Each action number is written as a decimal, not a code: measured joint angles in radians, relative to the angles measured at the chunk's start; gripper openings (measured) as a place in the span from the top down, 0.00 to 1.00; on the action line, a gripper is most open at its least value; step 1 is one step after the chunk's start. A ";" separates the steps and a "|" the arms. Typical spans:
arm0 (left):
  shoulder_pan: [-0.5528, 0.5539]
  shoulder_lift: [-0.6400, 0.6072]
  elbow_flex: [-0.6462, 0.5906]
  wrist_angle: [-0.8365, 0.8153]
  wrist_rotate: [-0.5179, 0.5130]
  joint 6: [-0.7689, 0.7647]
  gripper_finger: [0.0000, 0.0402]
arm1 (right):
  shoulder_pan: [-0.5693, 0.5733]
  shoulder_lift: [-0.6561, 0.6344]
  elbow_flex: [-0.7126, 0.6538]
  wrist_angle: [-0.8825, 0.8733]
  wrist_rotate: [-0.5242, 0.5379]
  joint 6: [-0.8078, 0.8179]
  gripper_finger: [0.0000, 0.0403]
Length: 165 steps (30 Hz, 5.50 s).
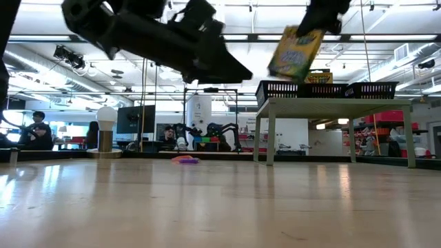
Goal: Pick & Place Office Desk Supplies
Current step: Put the yellow crayon box into the middle black basket on the shelf, then put the orange rubber band into the right black basket on the shelf
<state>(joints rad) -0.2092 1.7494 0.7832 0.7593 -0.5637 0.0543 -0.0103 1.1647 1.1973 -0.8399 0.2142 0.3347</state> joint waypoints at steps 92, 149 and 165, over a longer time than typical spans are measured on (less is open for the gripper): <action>0.611 -0.235 -0.063 -0.743 0.319 -0.375 0.80 | 0.652 0.110 -0.540 0.690 0.445 0.128 0.99; 0.417 -0.037 0.000 -0.631 0.288 0.141 0.65 | 0.694 0.110 -0.551 0.716 0.471 0.121 0.98; 0.454 -0.037 0.011 -0.766 0.254 0.047 0.76 | 0.693 0.110 -0.551 0.716 0.473 0.121 0.98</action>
<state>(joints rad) 0.2443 1.7119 0.7944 -0.0070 -0.3095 0.1017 0.6830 1.2743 0.6468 -0.1238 0.6872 0.4561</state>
